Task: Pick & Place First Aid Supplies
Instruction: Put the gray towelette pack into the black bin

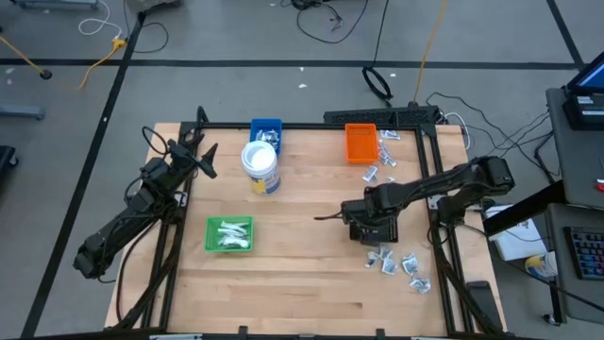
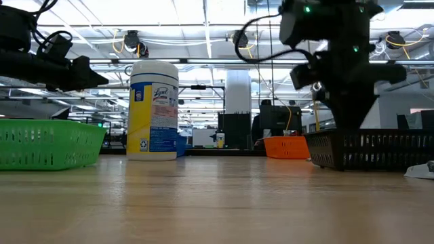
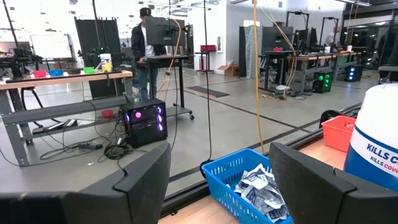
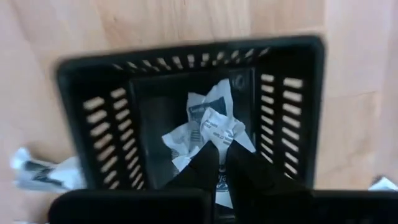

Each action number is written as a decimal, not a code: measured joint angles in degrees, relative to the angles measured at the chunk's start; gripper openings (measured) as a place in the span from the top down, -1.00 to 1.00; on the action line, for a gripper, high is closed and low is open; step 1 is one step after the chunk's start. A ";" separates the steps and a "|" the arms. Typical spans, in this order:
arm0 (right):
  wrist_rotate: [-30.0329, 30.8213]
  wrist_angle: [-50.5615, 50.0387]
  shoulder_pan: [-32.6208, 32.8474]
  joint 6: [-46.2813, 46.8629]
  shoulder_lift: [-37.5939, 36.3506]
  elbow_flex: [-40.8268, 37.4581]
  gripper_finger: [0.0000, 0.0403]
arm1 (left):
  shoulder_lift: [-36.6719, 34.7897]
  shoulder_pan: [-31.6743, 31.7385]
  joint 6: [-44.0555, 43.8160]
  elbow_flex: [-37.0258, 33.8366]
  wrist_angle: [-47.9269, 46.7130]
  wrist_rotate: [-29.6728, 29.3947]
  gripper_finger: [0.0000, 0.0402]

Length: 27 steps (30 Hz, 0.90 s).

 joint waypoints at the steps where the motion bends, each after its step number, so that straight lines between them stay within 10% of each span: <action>1: 0.02 0.95 0.00 0.00 0.00 -1.07 0.91 | 0.01 0.01 0.00 0.00 0.00 0.00 -0.36; 15: -1.12 3.65 -0.06 -0.11 0.00 -3.99 0.86 | 0.01 -0.01 0.00 0.00 0.00 0.00 -0.37; 27: -3.10 1.66 -1.58 -8.62 -0.75 1.28 0.17 | 0.01 -0.01 0.00 0.00 0.02 0.00 -0.40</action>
